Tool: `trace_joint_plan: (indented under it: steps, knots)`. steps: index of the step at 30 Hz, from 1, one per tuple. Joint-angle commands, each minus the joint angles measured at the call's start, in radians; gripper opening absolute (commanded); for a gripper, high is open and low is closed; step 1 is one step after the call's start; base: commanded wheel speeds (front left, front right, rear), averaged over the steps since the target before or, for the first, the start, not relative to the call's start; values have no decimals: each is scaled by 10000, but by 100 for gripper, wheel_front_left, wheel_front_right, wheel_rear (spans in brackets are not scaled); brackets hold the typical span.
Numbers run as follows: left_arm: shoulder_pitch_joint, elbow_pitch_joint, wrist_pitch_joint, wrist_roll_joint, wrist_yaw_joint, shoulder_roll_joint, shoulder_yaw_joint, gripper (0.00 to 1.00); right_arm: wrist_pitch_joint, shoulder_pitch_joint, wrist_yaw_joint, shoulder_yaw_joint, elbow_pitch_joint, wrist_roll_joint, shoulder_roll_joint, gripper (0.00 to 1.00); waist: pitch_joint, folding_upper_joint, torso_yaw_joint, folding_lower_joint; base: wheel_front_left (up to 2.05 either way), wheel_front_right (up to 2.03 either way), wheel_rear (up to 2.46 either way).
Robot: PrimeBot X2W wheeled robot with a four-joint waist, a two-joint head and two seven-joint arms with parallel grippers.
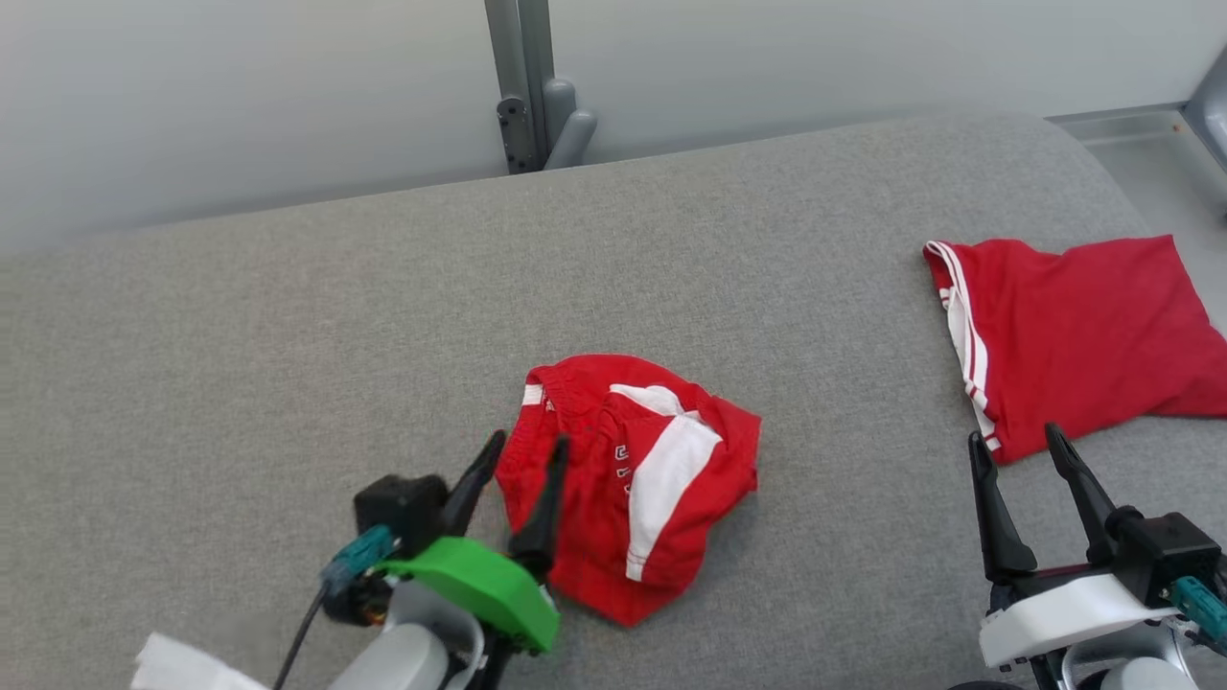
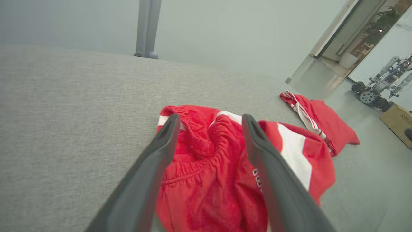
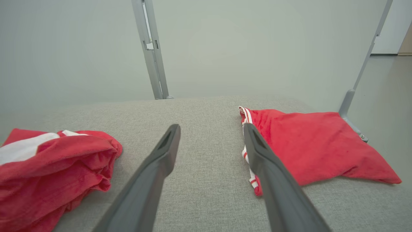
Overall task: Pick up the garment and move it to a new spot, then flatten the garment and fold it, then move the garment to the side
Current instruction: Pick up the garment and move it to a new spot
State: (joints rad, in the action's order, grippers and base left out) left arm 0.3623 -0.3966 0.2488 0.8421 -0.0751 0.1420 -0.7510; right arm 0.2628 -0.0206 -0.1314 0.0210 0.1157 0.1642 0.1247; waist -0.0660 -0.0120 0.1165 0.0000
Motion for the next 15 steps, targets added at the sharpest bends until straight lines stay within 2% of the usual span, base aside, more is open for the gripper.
trace_joint_plan:
  steps: [1, 6, 8, 11, 15]
  knots:
    - [-490, 320, 87, -236, -281, 404, 162, 100, 30, -230, 14, 33, -91, -115, 88, 100, 405, 120, -260, 0, 0, 0, 0]
    - [-1934, 1604, 162, -828, -1225, 1460, 1271, 100, 30, -728, 14, 278, -299, -219, 160, 100, 794, 120, -622, 0, 0, 0, 0]
    - [-2469, 1959, 159, -1199, -1347, 1613, 1720, 100, 30, -961, 14, 444, -359, -283, 137, 100, 863, 120, -806, 0, 0, 0, 0]
    - [-3183, 2358, 160, -1661, -884, 1577, 2387, 100, 30, -1258, 14, 723, -412, -435, 92, 100, 947, 120, -1046, 0, 0, 0, 0]
    - [-4132, 2172, 149, -2926, -175, 1394, 3652, 100, 30, -1554, 14, 1172, -433, -804, -16, 100, 983, 120, -1224, 0, 0, 0, 0]
